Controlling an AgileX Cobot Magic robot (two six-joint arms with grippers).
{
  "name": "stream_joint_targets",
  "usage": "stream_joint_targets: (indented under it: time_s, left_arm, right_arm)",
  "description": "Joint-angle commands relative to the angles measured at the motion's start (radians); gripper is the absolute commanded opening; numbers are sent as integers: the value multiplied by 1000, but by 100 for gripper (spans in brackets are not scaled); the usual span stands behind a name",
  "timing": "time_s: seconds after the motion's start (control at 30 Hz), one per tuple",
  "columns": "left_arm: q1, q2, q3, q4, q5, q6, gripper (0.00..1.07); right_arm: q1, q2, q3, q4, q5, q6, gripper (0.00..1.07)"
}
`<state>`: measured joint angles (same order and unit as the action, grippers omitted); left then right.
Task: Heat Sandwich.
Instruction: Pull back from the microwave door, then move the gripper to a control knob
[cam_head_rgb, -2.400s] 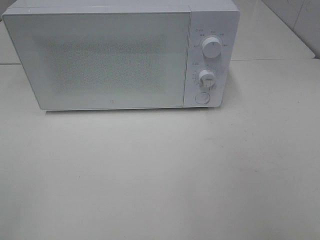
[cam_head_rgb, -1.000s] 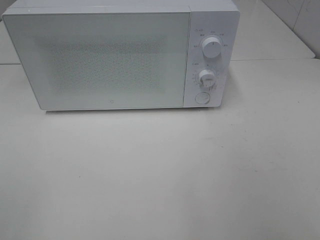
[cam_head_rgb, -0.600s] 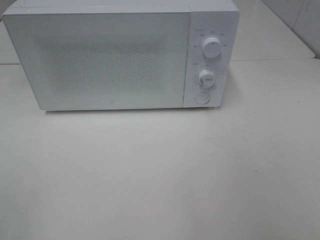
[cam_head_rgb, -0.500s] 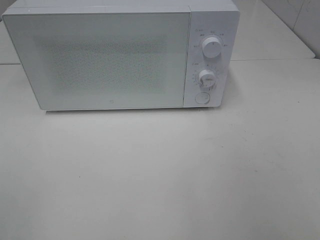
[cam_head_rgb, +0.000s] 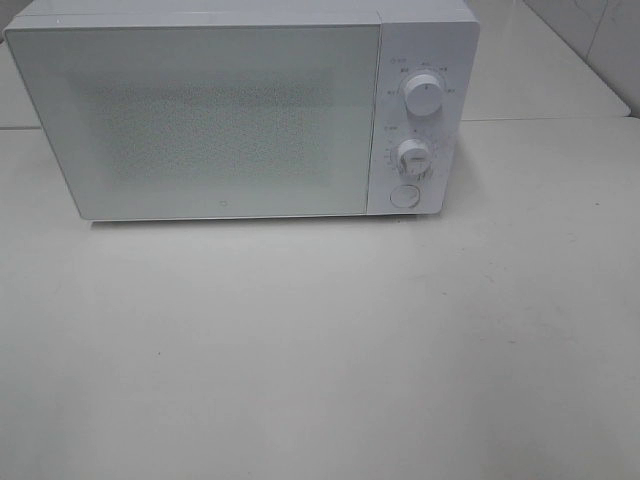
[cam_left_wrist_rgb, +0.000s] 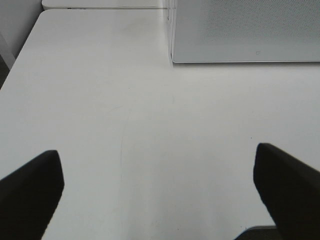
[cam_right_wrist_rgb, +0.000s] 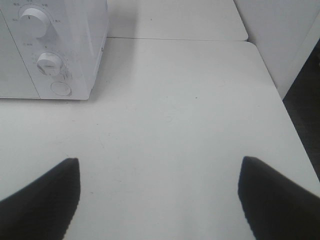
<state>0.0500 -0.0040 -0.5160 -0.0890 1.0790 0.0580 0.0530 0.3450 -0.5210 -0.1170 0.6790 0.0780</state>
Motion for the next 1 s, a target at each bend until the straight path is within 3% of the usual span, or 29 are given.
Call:
stream_joint_targets:
  time_s: [0.03,1.0]
  left_arm:
    - [3,-20,1,-6,-7,4,98]
    - [3,-20,1,-6,-7,4,98]
  right_arm:
    - [-6,64,-4,-3,-65,6,81]
    - [-6,617,0,-4,-673,94,76]
